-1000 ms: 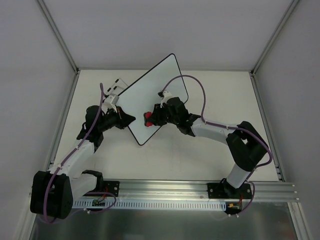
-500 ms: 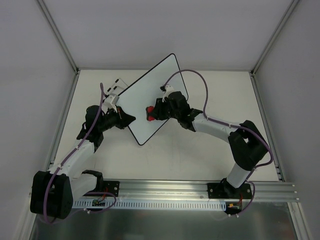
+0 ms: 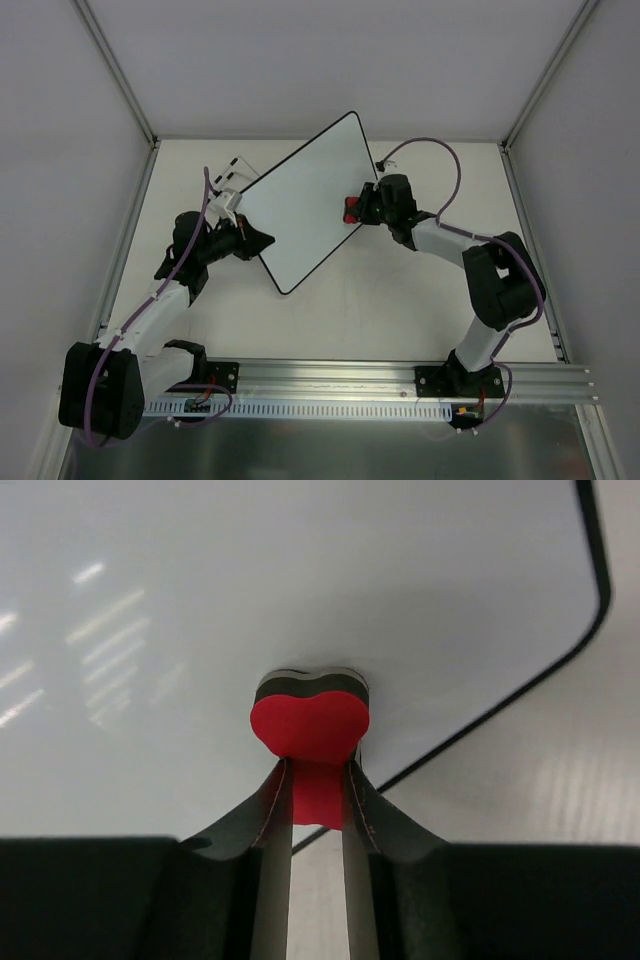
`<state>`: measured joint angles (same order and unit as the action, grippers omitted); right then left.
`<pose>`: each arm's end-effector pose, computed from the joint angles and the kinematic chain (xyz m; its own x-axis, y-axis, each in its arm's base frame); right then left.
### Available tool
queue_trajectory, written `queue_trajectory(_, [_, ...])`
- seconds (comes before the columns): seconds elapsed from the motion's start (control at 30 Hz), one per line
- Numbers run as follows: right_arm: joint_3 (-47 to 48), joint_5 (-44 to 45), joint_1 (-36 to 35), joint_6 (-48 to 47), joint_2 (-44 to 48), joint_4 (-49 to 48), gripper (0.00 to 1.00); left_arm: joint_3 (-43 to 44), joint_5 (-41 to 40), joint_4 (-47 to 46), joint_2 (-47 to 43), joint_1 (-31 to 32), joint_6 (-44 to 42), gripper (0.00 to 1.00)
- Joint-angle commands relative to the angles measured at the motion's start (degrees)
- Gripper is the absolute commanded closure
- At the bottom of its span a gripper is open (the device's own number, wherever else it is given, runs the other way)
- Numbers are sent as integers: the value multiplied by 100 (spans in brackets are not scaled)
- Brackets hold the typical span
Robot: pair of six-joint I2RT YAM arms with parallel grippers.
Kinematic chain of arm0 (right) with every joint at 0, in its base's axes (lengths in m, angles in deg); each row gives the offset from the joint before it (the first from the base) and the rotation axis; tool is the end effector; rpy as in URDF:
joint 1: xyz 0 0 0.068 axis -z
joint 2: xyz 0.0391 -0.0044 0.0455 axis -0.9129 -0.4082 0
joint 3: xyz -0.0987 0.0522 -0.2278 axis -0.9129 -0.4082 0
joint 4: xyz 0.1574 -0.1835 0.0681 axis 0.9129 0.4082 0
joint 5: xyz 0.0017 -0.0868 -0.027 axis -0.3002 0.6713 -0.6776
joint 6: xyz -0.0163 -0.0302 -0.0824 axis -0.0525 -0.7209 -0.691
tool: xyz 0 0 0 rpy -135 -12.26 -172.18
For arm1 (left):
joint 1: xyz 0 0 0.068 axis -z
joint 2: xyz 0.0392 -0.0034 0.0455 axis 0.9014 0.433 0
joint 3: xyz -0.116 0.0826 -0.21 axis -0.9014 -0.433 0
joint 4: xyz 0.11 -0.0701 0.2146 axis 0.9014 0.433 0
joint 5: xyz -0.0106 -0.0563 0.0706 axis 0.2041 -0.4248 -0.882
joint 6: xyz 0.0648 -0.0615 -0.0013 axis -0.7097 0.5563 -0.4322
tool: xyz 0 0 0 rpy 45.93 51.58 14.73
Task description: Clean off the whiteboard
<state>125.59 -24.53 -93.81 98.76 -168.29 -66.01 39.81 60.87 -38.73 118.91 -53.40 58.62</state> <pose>0.3651 0.2004 0.1849 -0.4627 -0.0095 -0.8864 -0.4432 0.8685 0.2221 0.2484 -0.0973 0.2268 -0.4126 -0.1557 -0.8975 0.6408 0.6506 -0.4075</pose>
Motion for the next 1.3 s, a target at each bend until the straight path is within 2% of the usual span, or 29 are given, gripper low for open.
queue_trajectory(0.0, [-321,293,311,60,236,-142,100,89,772,536,-38,198,-100,100])
queue_trajectory(0.1, [-584,380,636,35,446,-72,100,89,746,536,-20,198,-91,100])
queue_trajectory(0.27, [-550,1091,1005,-423,912,850,100,71,693,536,-38,198,-91,100])
queue_trajectory(0.4, [-445,1294,1269,-581,1133,1457,98,80,667,536,-55,189,-91,100])
queue_trajectory(0.73, [-102,1480,1999,-309,817,2714,90,45,571,527,-222,189,-56,100])
queue_trajectory(1.03, [-5,1234,2245,-230,351,2846,84,89,500,536,-301,198,-12,100])
queue_trajectory(1.13, [21,1216,2271,-230,237,2934,77,89,482,536,-319,198,-3,100])
queue_trajectory(1.17, [30,1199,2298,-204,167,2961,70,89,474,536,-336,198,6,100])
queue_trajectory(1.23, [21,1102,2333,-177,131,2970,63,98,456,536,-354,189,23,100])
queue_trajectory(1.27, [21,1102,2342,-177,131,2987,54,106,447,536,-371,198,23,100])
